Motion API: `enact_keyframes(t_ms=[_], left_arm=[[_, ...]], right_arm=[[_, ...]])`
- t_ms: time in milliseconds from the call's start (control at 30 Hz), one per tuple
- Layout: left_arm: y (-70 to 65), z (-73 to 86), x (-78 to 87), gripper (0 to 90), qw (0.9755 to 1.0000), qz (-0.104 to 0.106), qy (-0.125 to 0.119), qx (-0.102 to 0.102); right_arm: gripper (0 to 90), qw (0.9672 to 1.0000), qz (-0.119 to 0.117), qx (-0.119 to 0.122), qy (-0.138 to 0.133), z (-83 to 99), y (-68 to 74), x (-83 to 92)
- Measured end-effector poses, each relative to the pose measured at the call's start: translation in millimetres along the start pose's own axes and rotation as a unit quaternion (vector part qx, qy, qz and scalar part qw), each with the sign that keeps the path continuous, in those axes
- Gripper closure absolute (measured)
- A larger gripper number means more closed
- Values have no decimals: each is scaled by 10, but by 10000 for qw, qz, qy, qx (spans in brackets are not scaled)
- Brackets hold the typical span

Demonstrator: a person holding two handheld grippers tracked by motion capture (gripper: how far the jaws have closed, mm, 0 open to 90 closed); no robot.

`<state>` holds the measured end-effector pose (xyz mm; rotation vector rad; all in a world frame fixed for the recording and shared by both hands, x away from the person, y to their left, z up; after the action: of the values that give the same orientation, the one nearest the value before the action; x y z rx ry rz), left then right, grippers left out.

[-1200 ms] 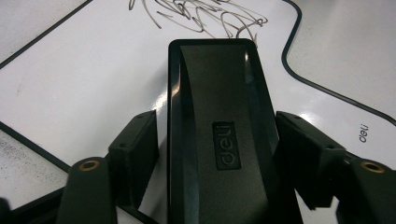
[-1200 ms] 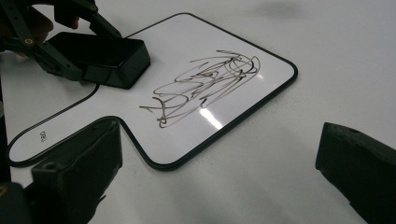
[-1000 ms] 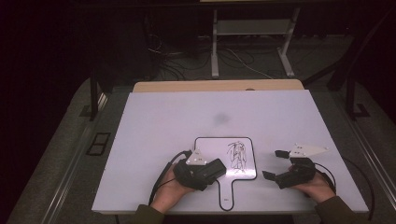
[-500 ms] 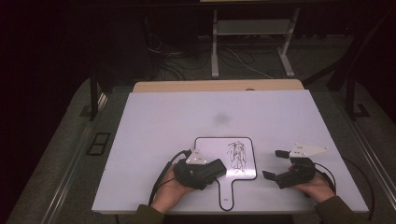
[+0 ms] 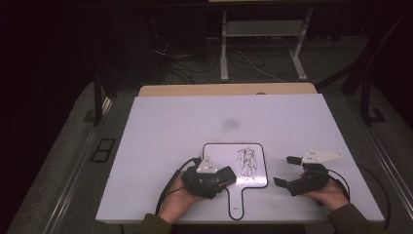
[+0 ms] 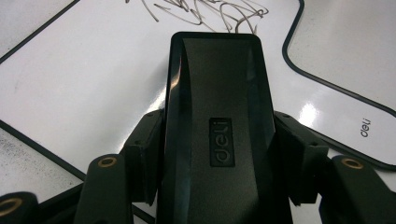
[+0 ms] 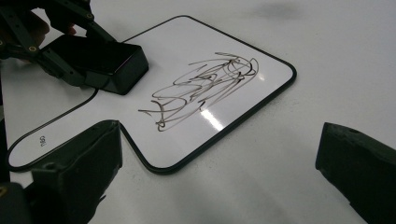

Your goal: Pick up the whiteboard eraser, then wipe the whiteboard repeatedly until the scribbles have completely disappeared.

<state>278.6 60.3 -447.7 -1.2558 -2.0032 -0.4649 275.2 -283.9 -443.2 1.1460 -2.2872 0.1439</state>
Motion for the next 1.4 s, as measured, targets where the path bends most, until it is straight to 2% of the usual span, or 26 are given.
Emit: enact_keyframes(t_ms=[367, 600, 800, 1400], left_arm=[[14, -4, 18, 394, 9999, 141, 2, 5], [16, -35, 73, 394, 9998, 176, -84, -22], [36, -46, 118, 394, 9992, 358, -189, 32], [145, -126, 194, 394, 9978, 561, -322, 159]], right_arm=[[0, 10000, -18, 19, 5, 1, -2, 2], [0, 10000, -8, 69, -5, 6, 19, 14], [0, 10000, -17, 62, -39, 4, 32, 16], [0, 10000, -31, 41, -55, 1, 11, -1]])
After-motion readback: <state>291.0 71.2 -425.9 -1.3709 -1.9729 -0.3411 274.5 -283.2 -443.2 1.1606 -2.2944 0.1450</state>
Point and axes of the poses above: each handheld gripper's, and its own axes: x roughly backward along the jaws, z roughly out of its underside, y roughly to its left, the point moved 1 cm from there along -x, roughly forward along the jaws, and after that the axes turned 2 degrees about x, right-handed, at the moved point
